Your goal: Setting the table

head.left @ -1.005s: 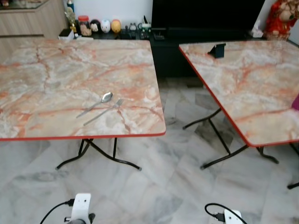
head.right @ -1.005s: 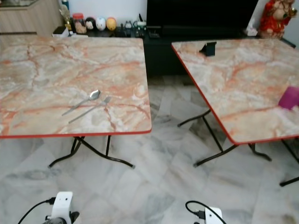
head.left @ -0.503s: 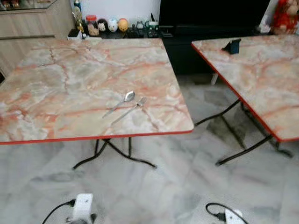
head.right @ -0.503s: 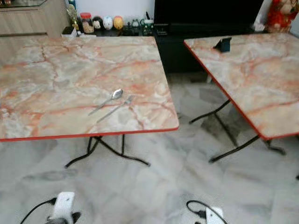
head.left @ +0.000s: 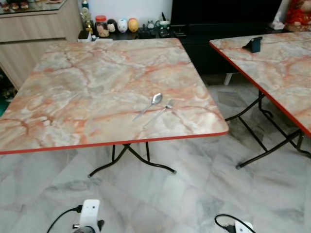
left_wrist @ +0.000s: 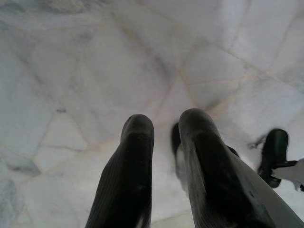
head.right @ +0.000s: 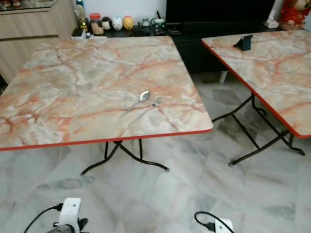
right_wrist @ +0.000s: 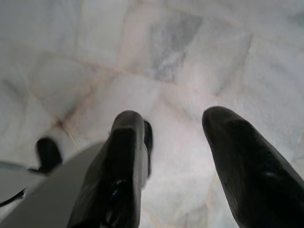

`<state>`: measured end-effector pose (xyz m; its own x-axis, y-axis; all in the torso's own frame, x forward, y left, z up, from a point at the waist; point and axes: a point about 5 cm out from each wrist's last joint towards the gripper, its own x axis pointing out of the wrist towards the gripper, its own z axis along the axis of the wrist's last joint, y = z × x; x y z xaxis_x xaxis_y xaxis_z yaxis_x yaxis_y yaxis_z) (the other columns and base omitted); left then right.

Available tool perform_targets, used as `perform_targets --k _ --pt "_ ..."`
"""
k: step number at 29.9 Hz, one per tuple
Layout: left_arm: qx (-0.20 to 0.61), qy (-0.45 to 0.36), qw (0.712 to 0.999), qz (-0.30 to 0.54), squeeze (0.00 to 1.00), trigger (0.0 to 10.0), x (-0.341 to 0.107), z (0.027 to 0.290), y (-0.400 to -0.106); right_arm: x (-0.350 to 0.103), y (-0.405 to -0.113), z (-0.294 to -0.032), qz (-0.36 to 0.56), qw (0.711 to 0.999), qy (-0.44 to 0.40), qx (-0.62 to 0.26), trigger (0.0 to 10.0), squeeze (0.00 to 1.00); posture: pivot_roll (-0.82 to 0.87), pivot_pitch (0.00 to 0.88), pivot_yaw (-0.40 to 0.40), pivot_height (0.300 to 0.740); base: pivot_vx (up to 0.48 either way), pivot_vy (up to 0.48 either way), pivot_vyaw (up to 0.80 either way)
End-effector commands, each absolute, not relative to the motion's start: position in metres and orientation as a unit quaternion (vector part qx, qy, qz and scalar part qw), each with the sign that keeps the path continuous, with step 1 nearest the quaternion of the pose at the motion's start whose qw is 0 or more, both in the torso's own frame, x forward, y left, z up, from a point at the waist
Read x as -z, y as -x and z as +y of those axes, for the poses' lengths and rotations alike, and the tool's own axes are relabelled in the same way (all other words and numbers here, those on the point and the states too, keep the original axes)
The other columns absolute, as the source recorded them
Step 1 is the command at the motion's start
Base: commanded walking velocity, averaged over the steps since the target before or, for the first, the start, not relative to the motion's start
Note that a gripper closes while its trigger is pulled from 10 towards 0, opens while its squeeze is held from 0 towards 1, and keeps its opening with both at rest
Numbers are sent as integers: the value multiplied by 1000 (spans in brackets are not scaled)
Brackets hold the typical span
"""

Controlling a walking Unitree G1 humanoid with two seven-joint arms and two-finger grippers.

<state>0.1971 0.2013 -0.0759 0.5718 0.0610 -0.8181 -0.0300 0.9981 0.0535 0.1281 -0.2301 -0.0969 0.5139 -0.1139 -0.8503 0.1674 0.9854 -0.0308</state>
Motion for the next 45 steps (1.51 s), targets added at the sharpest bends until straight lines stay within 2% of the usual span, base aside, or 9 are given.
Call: perform_targets --k 1,7,32,45 --pt "-30 -26 881 471 0 10000 77 208 -193 96 -133 -228 480 873 -25 75 10000 0 -32 0 -20 740 0 315 569" --pt "-32 -25 880 472 0 10000 78 208 -192 95 -133 -228 480 873 -25 77 10000 0 -24 0 -24 740 0 314 693" --pt "-32 -23 881 472 0 10000 78 205 -192 96 -133 -230 481 872 -29 87 10000 0 -19 0 -31 740 0 313 0" --pt "-21 -31 881 472 0 10000 79 202 -192 94 -133 -232 462 878 -34 122 10000 0 -25 0 -27 740 0 0 0"
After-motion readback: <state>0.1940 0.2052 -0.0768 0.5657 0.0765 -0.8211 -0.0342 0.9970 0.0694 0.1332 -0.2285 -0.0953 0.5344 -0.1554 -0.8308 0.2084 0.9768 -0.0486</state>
